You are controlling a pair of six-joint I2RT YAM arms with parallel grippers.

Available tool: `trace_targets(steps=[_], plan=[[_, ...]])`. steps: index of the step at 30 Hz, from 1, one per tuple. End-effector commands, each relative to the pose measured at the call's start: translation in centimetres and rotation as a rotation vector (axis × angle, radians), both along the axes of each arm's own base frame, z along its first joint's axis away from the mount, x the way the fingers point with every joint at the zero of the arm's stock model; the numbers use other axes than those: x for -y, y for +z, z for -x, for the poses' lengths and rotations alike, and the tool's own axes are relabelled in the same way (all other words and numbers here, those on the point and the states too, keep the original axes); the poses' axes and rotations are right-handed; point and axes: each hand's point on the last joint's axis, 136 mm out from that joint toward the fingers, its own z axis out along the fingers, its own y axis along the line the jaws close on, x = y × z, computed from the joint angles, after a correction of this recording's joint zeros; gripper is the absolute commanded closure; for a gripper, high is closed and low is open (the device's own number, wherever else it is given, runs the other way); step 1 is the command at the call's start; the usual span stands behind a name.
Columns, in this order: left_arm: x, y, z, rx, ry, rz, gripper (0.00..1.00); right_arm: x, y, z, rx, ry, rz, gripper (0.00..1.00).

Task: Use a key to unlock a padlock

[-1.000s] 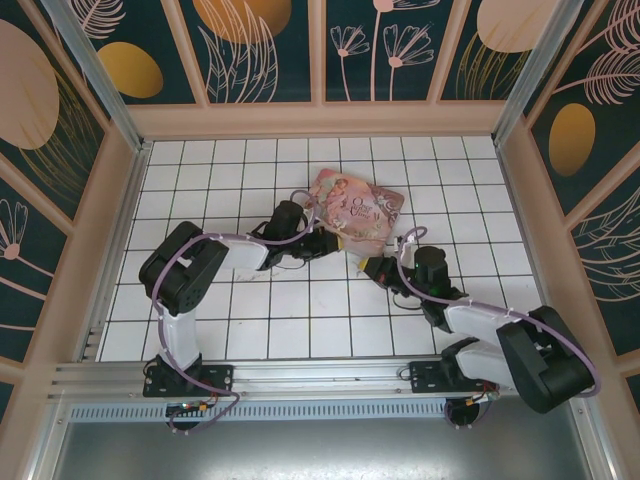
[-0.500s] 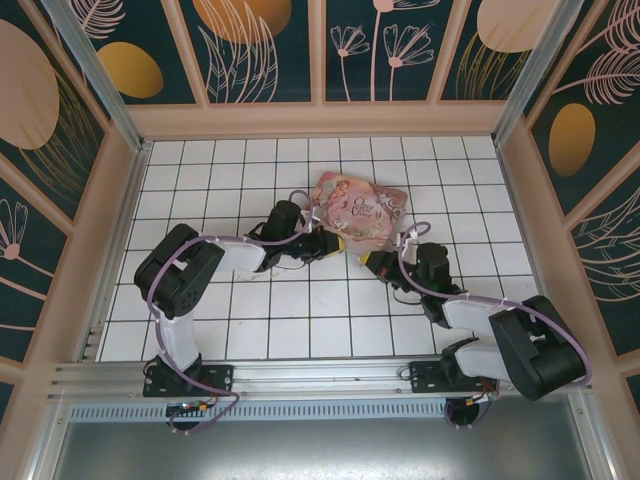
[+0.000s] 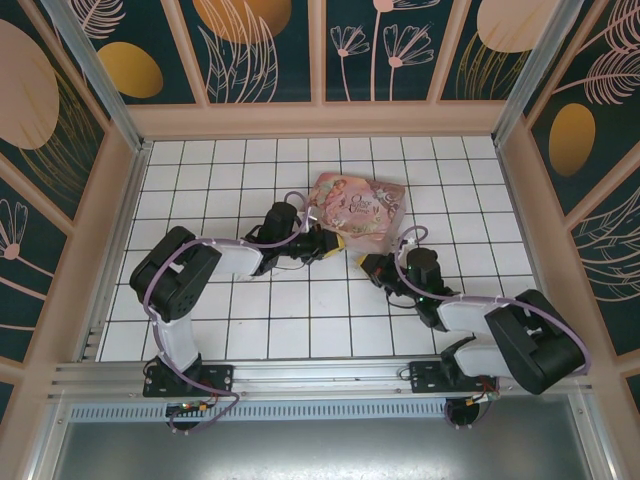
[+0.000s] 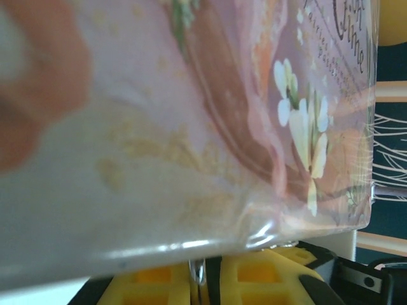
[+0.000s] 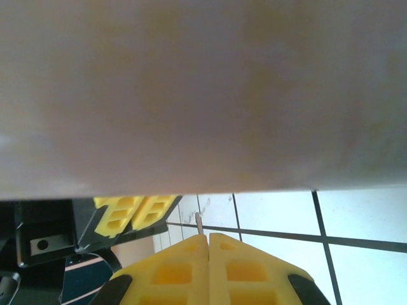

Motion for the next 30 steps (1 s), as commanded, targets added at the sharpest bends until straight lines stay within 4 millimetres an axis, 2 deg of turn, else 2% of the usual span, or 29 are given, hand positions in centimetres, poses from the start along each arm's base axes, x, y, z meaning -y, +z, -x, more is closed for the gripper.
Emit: trace_targets(steps=[1,17,30], plan=[[0.4,2.8,0.5,0.016,-0.020,0.078,1.00,-0.6,1.8,-1.5,0.026,-0.054,-0.054,1.00],[0.4,2.2,0.3,0.006,-0.011,0.084,1.00,-2.3,2.6,-2.6,0.029,-0.059,-0.083,1.00],[0.4,2.0,0.2,0.010,-0.007,0.082,1.00,-2.5,2.9,-3.0,0.034,-0.064,-0.087,1.00]])
